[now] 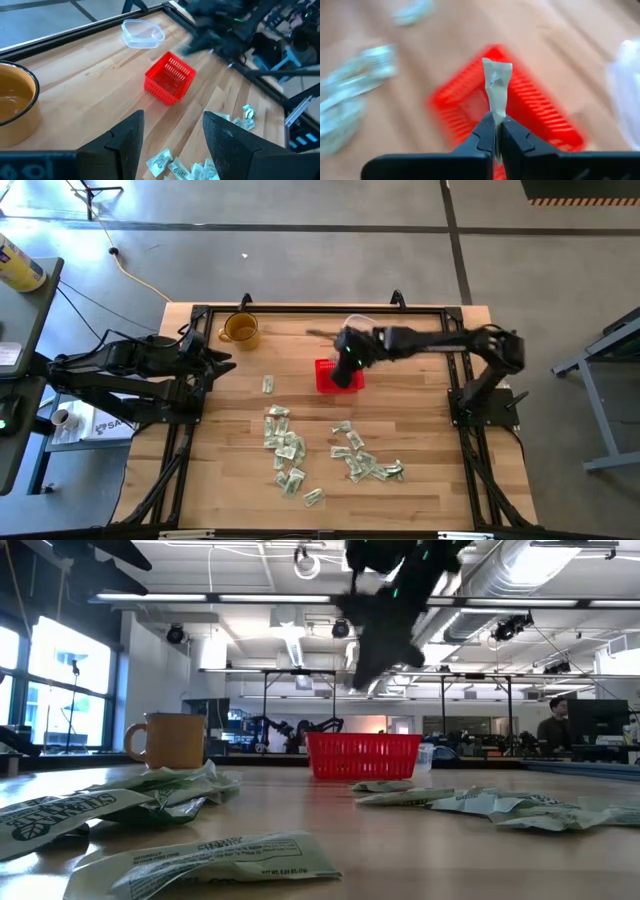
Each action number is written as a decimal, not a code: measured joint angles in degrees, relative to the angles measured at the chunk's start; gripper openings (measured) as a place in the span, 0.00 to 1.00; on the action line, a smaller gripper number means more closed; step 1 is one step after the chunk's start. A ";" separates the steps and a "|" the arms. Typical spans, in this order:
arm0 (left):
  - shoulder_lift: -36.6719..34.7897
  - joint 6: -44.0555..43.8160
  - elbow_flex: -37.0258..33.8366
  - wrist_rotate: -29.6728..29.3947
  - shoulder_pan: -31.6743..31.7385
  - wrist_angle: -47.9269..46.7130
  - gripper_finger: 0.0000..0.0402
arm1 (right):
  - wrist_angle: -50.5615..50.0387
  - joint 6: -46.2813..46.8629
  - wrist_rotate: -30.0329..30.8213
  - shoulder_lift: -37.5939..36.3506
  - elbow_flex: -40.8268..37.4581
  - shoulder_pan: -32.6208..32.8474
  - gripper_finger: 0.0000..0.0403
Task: Pick and place items into bin
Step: Put the white packet into the red basket, then put the green packet into the red basket
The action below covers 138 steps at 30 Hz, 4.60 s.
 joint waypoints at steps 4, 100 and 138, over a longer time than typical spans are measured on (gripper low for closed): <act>1.71 -1.62 0.00 1.63 0.00 -4.76 0.59 | -0.49 0.42 -8.12 5.10 2.35 -3.97 0.12; 65.73 33.31 38.62 22.30 14.21 -13.06 0.43 | 10.16 11.39 1.14 -4.85 -28.08 50.35 0.64; 58.32 29.73 35.00 17.59 14.21 -14.16 0.40 | 11.98 -7.05 0.38 -8.88 -12.05 4.45 0.07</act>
